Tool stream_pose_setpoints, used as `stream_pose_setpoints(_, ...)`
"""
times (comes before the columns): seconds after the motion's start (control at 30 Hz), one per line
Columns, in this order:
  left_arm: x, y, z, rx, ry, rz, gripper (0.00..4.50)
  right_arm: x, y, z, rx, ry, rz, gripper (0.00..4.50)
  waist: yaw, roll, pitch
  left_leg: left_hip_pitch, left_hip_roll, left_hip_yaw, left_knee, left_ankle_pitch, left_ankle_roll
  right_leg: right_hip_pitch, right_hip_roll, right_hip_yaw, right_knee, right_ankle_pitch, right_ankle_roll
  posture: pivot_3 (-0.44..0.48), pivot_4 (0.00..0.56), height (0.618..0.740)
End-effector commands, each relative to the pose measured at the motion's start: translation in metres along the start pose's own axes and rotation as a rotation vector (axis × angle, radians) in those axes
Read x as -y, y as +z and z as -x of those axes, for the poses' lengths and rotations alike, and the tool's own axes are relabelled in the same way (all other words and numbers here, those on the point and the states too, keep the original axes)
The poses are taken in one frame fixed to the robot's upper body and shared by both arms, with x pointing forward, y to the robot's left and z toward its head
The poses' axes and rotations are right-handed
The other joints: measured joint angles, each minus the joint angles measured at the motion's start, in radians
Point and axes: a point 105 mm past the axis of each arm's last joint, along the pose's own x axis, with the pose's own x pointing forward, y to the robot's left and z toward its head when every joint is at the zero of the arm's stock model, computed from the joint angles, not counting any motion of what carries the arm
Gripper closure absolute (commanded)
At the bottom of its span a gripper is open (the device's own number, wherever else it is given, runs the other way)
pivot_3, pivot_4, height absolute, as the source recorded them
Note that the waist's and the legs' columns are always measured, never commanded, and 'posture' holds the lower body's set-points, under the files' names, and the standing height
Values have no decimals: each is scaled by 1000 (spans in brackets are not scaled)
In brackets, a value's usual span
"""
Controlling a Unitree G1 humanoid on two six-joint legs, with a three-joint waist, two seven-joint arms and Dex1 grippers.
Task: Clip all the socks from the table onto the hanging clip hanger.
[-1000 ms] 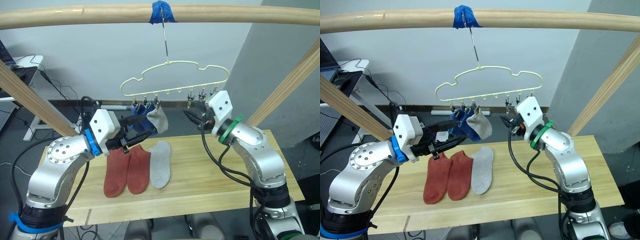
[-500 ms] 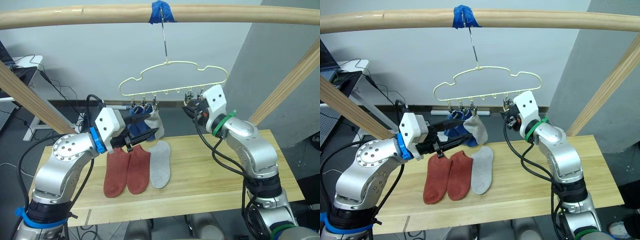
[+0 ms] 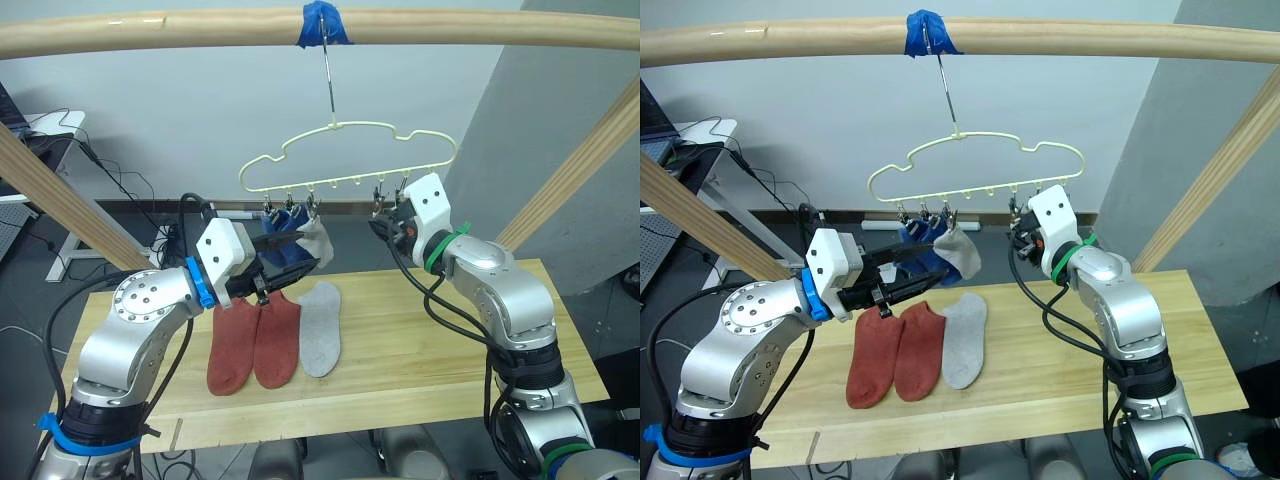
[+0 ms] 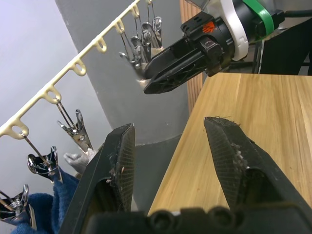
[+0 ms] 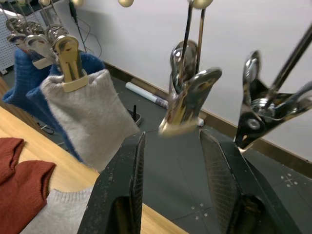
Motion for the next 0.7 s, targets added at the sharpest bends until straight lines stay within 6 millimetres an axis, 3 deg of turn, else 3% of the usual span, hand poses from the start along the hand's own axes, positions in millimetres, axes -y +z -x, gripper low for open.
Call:
stream_pose_setpoints(0.03,1,8,-2,31,-13,-37,2021,-4,26,4,108,11,30,2680,0,0,0,0,0,0,0,0,0,0,0,0,0,0,0,-172,188,740)
stream_pose_setpoints(0.7,0,4,-2,37,11,3,2021,-17,43,-12,182,29,82,2680,-1,0,0,-1,0,0,1,0,0,-1,0,0,1,0,0,-167,182,740)
